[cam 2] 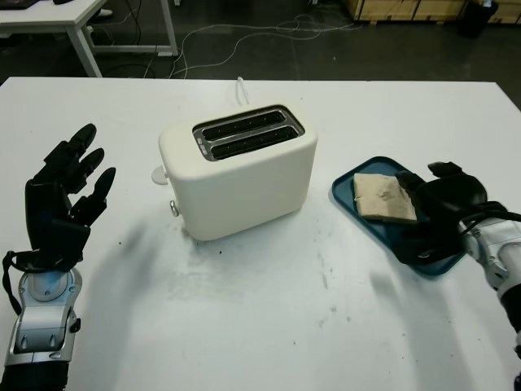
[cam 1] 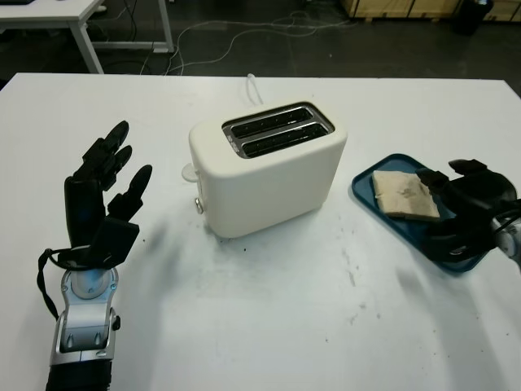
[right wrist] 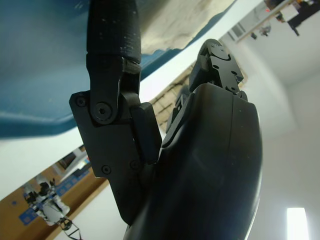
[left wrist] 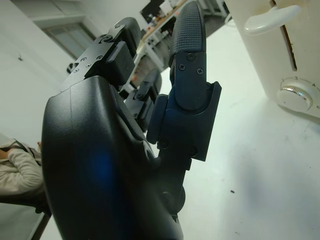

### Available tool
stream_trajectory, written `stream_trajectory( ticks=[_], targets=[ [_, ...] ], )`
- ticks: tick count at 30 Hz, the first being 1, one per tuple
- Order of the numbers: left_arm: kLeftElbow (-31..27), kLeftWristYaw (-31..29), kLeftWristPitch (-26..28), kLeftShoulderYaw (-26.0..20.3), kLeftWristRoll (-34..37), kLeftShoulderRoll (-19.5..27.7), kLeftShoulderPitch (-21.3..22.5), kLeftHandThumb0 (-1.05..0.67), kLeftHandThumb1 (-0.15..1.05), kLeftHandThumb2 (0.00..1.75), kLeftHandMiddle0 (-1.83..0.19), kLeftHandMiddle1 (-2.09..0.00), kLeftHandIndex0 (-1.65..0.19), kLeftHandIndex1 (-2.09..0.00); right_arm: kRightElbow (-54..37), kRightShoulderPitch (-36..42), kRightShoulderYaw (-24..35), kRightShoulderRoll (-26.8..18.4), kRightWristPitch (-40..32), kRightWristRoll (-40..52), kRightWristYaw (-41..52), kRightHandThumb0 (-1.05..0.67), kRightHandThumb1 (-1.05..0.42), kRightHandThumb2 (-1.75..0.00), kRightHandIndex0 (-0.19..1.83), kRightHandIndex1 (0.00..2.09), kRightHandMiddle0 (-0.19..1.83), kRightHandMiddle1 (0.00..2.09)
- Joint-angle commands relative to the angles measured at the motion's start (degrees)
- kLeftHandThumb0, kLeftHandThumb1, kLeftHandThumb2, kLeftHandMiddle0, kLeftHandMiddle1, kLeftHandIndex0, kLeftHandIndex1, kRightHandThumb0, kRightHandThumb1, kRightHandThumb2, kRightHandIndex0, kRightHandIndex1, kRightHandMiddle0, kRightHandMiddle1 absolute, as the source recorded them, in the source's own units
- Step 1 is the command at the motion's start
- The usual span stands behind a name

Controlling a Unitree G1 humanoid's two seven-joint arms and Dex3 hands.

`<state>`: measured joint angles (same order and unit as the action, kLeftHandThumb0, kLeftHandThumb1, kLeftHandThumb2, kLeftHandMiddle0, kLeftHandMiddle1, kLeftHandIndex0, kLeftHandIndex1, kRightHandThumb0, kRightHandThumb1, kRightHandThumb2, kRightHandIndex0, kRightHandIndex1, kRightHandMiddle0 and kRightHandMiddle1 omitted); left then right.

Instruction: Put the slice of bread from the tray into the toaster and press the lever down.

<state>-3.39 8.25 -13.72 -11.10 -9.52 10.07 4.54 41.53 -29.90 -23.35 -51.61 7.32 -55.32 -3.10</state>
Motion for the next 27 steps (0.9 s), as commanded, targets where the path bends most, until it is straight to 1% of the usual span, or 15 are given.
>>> stream_trajectory(
  ticks=[1,2,4,6,8,16,17,20,21,22,23,24,25,26,27],
  targets=[
    [-0.4,0.0,-0.2,-0.2,0.3,0.2,-0.3,-0.71,0.92,0.28,-0.60,0.00,-0.50,0.00,2.6,-1.1,-1.5,1.7,0.9,-0.7,-1.8,-0.94,-0.92,-0.62,0.02,0.03,0.02,0.02],
    [-0.4,0.0,-0.2,-0.2,0.3,0.2,-0.3,-0.71,0.92,0.28,-0.60,0.00,-0.50,0.00,3.9,-1.7,-1.9,2.1,1.6,-0.5,-3.3,-0.91,-0.92,-0.67,0.03,0.04,0.02,0.03],
    [-0.7,0.0,0.1,-0.1,0.3,0.1,-0.4,-0.70,0.92,0.28,-0.59,0.00,-0.50,0.00,6.4,-2.8,-2.6,3.0,2.8,0.1,-4.9,-0.87,-0.92,-0.74,0.01,0.26,0.00,0.21],
    [-0.8,0.0,0.2,-0.1,0.4,0.1,-0.4,-0.70,0.92,0.28,-0.60,0.00,-0.50,0.00,8.7,-4.0,-3.5,3.8,3.7,0.1,-6.2,-0.86,-0.92,-0.78,0.00,0.32,0.00,0.26],
    [-0.7,0.1,0.2,-0.1,0.3,0.1,-0.4,-0.70,0.92,0.27,-0.60,0.00,-0.50,0.00,10.9,-5.0,-4.3,4.6,4.6,0.0,-7.8,-0.85,-0.92,-0.80,0.00,0.46,0.00,0.34],
    [-0.5,0.2,-0.2,-0.2,0.2,0.2,-0.4,-0.69,0.92,0.27,-0.60,0.00,-0.50,0.00,15.7,-7.7,-6.7,5.8,7.1,0.3,-10.4,-0.86,-0.92,-0.86,0.00,0.77,0.00,0.64],
    [-0.3,0.2,-0.3,-0.3,0.2,0.3,-0.4,-0.69,0.92,0.27,-0.60,0.00,-0.50,0.00,15.7,-7.9,-7.1,5.7,7.0,0.1,-10.2,-0.85,-0.92,-0.88,0.00,0.91,0.00,0.78],
    [-0.3,-0.1,-0.4,-0.4,0.9,0.2,-0.3,-0.69,0.92,0.27,-0.60,0.00,-0.49,0.00,15.3,-8.3,-8.1,5.4,5.9,-0.4,-8.6,-0.84,-0.92,-0.95,0.00,1.24,0.00,1.41],
    [-0.3,-0.2,-0.4,-0.4,1.0,0.1,-0.4,-0.69,0.92,0.27,-0.59,0.00,-0.50,0.00,15.1,-8.5,-8.3,5.4,5.4,-0.2,-7.4,-0.83,-0.92,-0.98,0.00,1.54,0.01,1.61],
    [-0.3,-0.2,-0.5,-0.4,1.2,0.1,-0.4,-0.69,0.92,0.27,-0.59,0.00,-0.50,0.00,14.8,-8.5,-8.4,5.4,4.7,-0.2,-6.2,-0.83,-0.92,-1.00,0.00,1.64,0.02,1.68],
    [-0.5,-0.2,-0.5,-0.3,1.3,0.0,-0.4,-0.68,0.92,0.26,-0.59,0.00,-0.50,0.00,14.1,-8.6,-9.1,5.2,3.8,-1.0,-5.5,-0.82,-0.92,-1.02,0.11,1.69,0.09,1.71],
    [-0.6,-0.2,-0.5,-0.3,1.4,0.0,-0.4,-0.68,0.92,0.26,-0.59,0.00,-0.50,0.00,13.5,-8.7,-9.7,4.9,3.3,-1.7,-5.3,-0.75,-0.82,-1.21,0.36,1.72,0.13,1.73],
    [-0.5,-0.2,-0.5,-0.3,1.3,0.1,-0.4,-0.68,0.92,0.26,-0.59,0.00,-0.49,0.00,13.1,-8.7,-10.3,4.6,3.2,-2.2,-5.1,-0.72,-0.75,-1.35,0.51,1.73,0.12,1.74],
    [-0.6,-0.2,-0.4,-0.3,1.3,0.2,-0.4,-0.68,0.92,0.26,-0.59,0.00,-0.49,0.00,12.6,-8.6,-10.7,4.2,3.3,-2.6,-5.2,-0.68,-0.72,-1.45,0.63,1.74,0.09,1.74],
    [-0.7,-0.3,-0.4,-0.2,1.4,0.2,-0.4,-0.68,0.92,0.26,-0.59,0.00,-0.49,0.00,12.3,-8.4,-10.9,3.9,3.7,-2.7,-6.0,-0.65,-0.74,-1.52,0.82,1.74,0.10,1.74]
  ],
)
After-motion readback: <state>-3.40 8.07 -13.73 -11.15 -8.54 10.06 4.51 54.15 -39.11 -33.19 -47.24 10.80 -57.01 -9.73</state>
